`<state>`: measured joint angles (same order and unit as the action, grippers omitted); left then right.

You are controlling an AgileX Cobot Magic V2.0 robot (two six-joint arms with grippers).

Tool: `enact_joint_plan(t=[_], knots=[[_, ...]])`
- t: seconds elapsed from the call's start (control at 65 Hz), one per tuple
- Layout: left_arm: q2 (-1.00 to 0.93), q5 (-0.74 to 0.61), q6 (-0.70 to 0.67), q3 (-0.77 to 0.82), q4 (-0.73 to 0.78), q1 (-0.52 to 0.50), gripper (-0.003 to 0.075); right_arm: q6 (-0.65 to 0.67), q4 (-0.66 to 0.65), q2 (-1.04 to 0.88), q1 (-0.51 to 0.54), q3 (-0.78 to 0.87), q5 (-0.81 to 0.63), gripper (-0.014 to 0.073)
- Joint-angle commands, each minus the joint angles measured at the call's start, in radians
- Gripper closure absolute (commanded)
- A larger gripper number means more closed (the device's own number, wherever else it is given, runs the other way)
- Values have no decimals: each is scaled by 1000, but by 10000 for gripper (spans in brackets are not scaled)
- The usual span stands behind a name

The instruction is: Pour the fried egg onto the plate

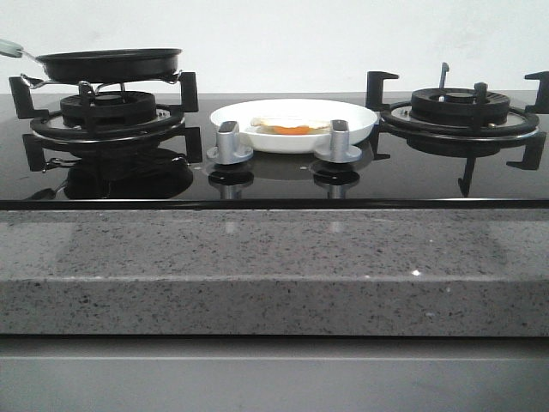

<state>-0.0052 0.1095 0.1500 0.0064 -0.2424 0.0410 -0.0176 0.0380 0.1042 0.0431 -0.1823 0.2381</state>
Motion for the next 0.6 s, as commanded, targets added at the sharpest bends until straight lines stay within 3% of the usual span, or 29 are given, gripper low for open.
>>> enact_joint_plan(t=[0.0,0.169,0.261,0.584], knots=[[-19,-85,-7,6,-11,1,740,-8,-3,-42,33,35,-102,662],[-19,-85,-7,6,-11,1,739,-8,-2,-134,35,136,-108,662],[-17,-85,-7,6,-11,1,739,-8,1,-135,35,213,-216,662],[-17,-83,-7,6,-11,1,739,-8,14,-135,35,207,-174,662]])
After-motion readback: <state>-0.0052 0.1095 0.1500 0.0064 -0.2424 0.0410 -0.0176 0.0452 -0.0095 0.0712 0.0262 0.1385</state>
